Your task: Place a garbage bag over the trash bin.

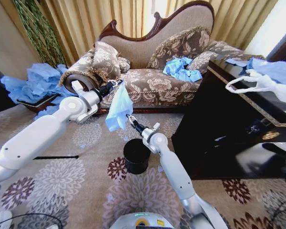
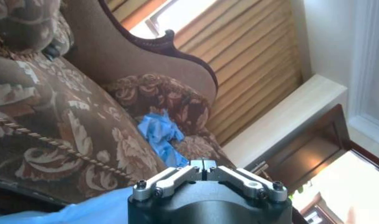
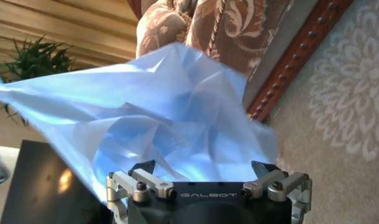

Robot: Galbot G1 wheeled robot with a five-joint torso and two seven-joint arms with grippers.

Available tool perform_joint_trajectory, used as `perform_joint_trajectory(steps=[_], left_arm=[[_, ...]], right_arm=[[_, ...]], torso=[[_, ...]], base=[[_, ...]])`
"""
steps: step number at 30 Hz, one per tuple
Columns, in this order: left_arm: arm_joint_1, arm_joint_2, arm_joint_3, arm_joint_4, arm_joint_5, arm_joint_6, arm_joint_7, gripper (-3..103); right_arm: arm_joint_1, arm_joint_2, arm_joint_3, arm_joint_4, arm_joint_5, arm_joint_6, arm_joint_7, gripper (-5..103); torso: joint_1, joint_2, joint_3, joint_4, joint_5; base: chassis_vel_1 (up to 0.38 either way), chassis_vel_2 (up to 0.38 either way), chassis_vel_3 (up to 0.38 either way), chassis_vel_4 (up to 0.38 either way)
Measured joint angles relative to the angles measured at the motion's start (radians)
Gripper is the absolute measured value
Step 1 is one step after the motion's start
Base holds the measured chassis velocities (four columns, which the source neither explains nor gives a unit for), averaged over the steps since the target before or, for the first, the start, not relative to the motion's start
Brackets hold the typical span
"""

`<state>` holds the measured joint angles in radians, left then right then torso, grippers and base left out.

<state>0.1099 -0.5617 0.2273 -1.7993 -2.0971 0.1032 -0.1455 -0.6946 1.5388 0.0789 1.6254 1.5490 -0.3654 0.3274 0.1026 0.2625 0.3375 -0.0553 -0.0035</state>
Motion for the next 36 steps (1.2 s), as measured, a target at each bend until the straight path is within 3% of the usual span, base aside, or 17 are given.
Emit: perform_joint_trajectory(steps=[21, 29, 31, 36], left_arm=[[0.008, 0.027, -0.055, -0.061, -0.037, -0.020, -0.061, 0], [0.069, 0.053, -0.120, -0.115, -0.051, -0.034, -0.088, 0], [0.101, 0.073, -0.153, -0.128, -0.059, -0.035, -0.089, 0], [0.154, 0.096, -0.197, -0.141, -0.062, -0.035, -0.086, 0]], right_arm=[[0.046, 0.069, 0.022, 0.002, -0.045, 0.037, -0.012, 100], [0.077, 0.069, 0.016, -0.022, -0.142, 0.066, -0.014, 100], [0.076, 0.071, 0.006, -0.025, -0.219, 0.088, -0.035, 100], [0.080, 0.071, 0.010, -0.025, -0.261, 0.112, -0.045, 100]], torso=[[0.000, 0.000, 0.000, 0.0000, 0.0000], [0.000, 0.000, 0.000, 0.0000, 0.0000], [0.000, 0.000, 0.000, 0.0001, 0.0000], [0.000, 0.000, 0.000, 0.0000, 0.0000]], base=[[0.000, 0.000, 0.000, 0.000], [0.000, 0.000, 0.000, 0.000], [0.000, 0.000, 0.000, 0.000], [0.000, 0.000, 0.000, 0.000]])
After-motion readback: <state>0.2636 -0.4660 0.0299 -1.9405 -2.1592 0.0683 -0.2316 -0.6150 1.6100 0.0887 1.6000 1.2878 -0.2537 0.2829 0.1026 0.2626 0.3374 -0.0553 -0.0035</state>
